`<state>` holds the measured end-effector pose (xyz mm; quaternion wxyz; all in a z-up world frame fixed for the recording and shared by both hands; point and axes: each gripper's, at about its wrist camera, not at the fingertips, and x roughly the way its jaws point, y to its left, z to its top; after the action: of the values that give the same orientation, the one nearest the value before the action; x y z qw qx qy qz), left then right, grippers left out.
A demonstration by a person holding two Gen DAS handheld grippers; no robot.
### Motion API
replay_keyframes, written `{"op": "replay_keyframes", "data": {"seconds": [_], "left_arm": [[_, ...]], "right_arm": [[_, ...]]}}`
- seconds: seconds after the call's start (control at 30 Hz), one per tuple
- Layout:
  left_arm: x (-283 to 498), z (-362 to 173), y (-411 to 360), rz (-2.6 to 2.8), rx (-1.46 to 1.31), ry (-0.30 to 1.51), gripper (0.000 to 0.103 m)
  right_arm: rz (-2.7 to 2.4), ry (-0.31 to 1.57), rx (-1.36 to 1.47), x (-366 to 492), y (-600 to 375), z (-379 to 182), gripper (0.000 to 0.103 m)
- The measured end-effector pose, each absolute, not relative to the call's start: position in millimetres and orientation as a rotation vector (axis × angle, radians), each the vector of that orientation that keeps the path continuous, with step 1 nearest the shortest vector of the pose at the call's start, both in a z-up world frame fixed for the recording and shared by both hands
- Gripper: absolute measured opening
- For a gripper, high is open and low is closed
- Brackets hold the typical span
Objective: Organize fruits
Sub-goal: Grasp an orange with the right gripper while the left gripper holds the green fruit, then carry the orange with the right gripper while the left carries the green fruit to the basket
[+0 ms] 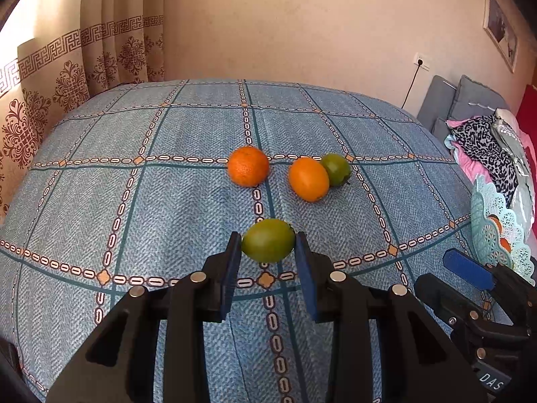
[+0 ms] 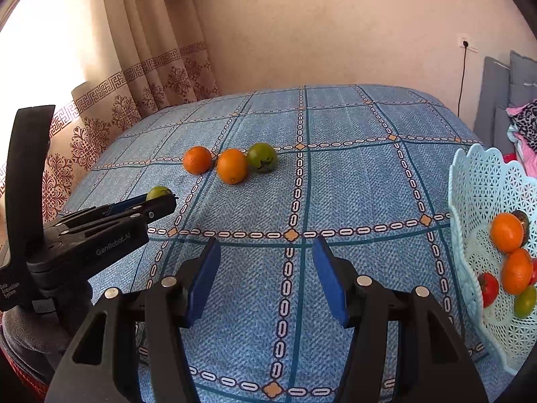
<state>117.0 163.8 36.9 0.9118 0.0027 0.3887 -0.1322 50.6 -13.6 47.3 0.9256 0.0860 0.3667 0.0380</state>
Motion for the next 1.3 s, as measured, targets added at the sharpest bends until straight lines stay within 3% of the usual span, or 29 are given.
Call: {"op": "replay_keyframes", "data": {"seconds": [0.8, 1.1, 1.3], "left_arm": [[134, 34, 198, -0.168, -0.048, 0.795, 0.033], [139, 30, 204, -0.162, -0.069, 0.806, 0.033], [141, 28, 206, -0.159, -0.074, 0.808, 0.033]], "right_arm": [[0.178, 0.866, 0.201, 181, 28, 21, 0.055], [0.16, 0.871, 0.184, 214, 33, 17, 0.048], [0.153, 0.858, 0.17, 218, 30, 15, 0.035]]}}
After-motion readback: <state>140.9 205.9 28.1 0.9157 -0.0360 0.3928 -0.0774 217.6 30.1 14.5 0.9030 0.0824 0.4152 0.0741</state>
